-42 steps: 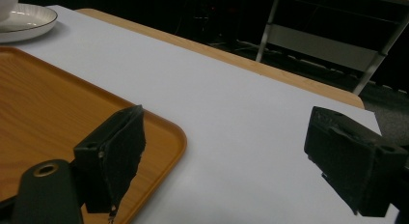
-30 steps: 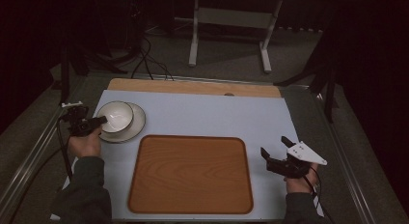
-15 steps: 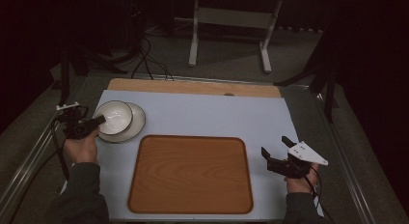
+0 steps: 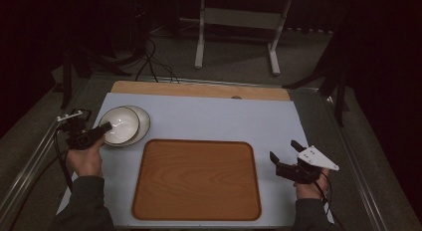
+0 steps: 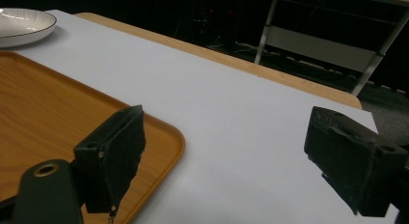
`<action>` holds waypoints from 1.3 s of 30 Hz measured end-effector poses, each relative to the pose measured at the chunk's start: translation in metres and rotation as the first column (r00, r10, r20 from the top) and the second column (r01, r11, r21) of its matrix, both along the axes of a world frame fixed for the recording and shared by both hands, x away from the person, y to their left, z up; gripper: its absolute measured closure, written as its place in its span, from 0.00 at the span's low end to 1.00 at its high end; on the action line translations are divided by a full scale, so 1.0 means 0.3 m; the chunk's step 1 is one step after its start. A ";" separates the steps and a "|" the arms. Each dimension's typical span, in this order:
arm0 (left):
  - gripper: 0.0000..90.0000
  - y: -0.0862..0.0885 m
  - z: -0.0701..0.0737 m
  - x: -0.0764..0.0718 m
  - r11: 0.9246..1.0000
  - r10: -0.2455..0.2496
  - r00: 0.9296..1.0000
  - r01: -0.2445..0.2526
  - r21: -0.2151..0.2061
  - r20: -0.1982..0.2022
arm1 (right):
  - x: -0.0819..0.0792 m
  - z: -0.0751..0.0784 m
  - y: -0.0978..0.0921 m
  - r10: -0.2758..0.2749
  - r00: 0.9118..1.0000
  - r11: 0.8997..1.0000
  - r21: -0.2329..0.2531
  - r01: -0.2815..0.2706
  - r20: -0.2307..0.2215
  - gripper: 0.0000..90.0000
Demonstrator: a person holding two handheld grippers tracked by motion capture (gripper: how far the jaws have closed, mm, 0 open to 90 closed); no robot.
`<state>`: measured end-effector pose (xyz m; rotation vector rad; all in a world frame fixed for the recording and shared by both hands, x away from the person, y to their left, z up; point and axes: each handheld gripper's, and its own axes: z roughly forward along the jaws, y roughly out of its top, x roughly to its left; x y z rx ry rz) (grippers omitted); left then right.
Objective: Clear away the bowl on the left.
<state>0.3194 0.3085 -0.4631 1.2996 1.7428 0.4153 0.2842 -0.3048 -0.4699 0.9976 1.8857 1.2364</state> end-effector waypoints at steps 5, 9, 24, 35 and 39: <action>0.90 -0.018 -0.018 -0.021 1.000 -0.013 1.000 0.013 -0.013 0.008 | 0.000 0.000 0.000 0.000 1.000 1.000 -0.001 0.000 -0.001 0.16; 0.90 -0.030 -0.018 -0.032 0.999 -0.031 0.999 0.031 -0.017 0.015 | 0.000 0.001 -0.003 -0.002 1.000 1.000 0.000 0.002 0.000 0.16; 0.90 -0.046 -0.019 -0.060 0.998 -0.059 0.998 0.058 0.010 0.027 | -0.003 0.005 -0.013 -0.001 1.000 1.000 0.005 0.001 0.005 0.16; 0.90 -0.081 0.001 -0.075 0.993 -0.113 0.993 0.112 0.028 0.042 | -0.002 0.008 -0.026 -0.002 1.000 1.000 0.011 0.002 0.009 0.16; 0.90 -0.092 0.008 -0.081 0.991 -0.129 0.990 0.128 0.032 0.048 | -0.003 0.009 -0.026 -0.002 1.000 1.000 0.012 0.002 0.009 0.16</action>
